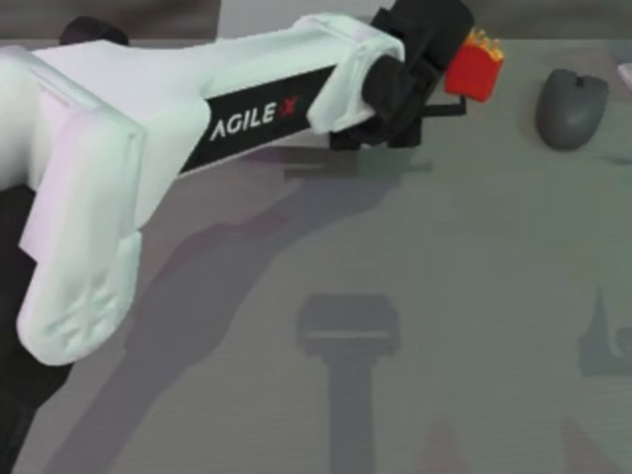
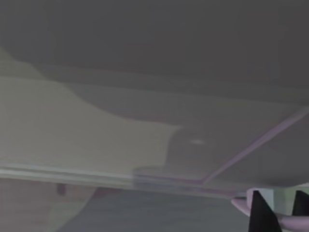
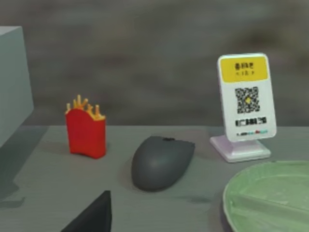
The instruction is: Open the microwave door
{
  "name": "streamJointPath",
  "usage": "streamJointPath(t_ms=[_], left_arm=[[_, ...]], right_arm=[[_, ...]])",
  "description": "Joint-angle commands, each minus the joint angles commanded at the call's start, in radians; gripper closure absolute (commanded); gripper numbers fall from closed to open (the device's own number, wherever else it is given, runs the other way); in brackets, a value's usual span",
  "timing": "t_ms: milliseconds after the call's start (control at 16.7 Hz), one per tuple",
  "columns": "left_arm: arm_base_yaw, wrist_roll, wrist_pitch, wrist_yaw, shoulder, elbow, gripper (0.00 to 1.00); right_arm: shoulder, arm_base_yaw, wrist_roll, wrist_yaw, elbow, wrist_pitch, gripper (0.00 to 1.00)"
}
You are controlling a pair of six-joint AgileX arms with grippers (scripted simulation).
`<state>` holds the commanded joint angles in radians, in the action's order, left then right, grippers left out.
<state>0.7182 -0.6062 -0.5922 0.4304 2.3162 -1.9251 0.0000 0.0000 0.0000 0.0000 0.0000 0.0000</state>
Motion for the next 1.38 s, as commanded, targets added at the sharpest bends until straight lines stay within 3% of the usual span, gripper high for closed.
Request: streamJointPath(t_ms=[1380], left_arm=[[-0.002, 0.047, 0.055, -0.028, -0.048, 0.084, 1.00]], right_arm=[[0.000, 0.000, 0.000, 0.000, 0.000, 0.000, 0.00]])
